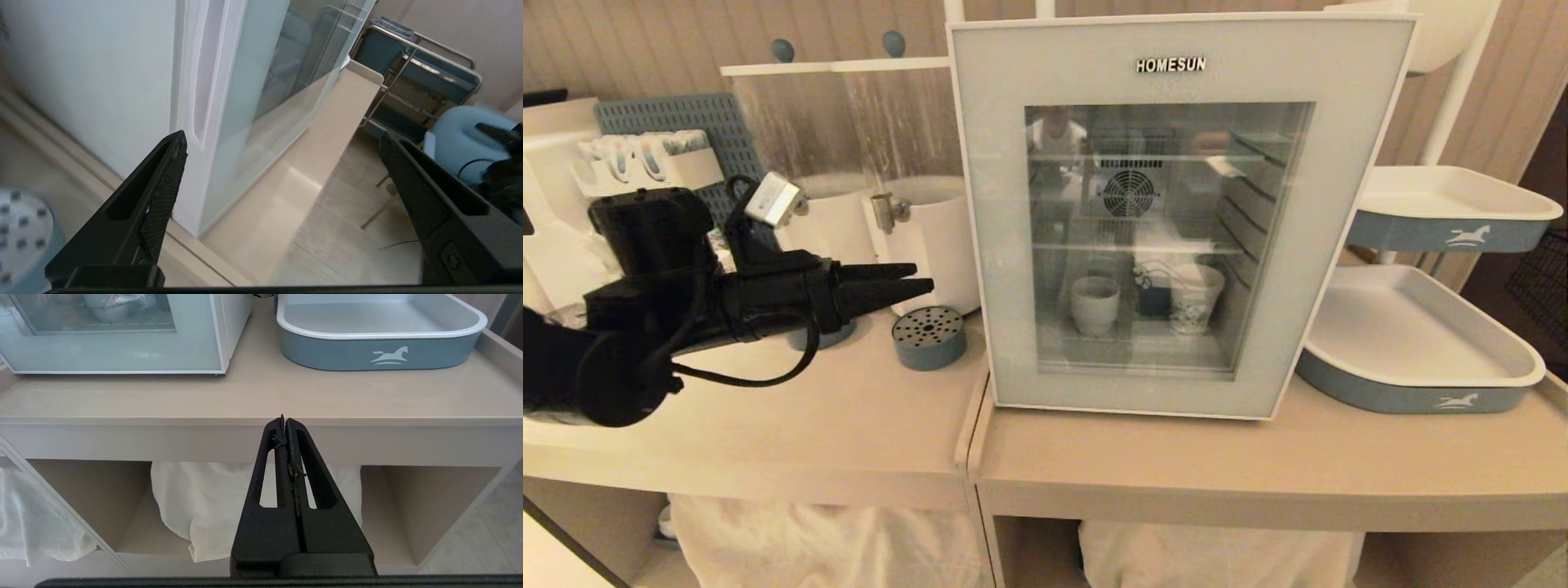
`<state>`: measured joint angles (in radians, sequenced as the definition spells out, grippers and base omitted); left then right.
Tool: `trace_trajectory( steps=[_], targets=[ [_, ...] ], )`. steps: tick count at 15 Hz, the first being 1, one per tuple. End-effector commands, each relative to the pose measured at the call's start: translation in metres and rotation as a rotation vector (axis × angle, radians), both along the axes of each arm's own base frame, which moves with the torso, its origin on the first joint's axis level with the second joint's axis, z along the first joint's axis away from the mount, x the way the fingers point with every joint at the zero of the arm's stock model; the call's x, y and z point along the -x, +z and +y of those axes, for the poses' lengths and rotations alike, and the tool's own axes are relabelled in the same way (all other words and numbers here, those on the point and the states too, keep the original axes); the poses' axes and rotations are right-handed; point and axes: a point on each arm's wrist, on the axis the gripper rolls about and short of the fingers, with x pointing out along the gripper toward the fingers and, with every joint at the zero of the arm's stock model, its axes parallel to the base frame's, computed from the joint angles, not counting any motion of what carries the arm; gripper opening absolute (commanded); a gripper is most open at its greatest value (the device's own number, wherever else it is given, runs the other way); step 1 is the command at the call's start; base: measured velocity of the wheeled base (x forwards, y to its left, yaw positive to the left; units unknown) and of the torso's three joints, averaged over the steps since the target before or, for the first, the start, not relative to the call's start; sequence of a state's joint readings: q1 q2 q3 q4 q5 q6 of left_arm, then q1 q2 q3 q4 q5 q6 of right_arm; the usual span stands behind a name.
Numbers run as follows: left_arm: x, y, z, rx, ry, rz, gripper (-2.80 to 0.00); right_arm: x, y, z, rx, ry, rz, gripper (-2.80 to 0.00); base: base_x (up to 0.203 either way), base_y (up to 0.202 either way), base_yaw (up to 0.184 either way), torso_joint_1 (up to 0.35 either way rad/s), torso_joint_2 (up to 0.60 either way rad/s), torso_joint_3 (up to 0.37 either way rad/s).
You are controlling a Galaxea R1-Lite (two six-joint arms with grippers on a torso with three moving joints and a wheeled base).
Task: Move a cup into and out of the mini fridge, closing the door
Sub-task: Open the freezer door
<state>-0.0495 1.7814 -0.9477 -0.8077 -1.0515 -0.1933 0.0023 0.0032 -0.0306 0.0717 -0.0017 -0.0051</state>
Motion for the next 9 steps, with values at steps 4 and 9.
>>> trace_trajectory(
  steps=[4, 9],
  targets=[
    [-0.028, -0.026, -0.011, 0.002, -0.135, -0.046, 0.0, 0.0, 0.0, 0.0, 0.0, -0.001, 0.002, -2.8, 0.0, 0.0, 0.0, 0.0, 0.0, 0.0],
    [-0.043, -0.034, -0.033, 0.006, -0.224, -0.044, 0.0, 0.0, 0.0, 0.0, 0.0, -0.001, 0.002, -2.8, 0.0, 0.0, 0.0, 0.0, 0.0, 0.0]
  ],
)
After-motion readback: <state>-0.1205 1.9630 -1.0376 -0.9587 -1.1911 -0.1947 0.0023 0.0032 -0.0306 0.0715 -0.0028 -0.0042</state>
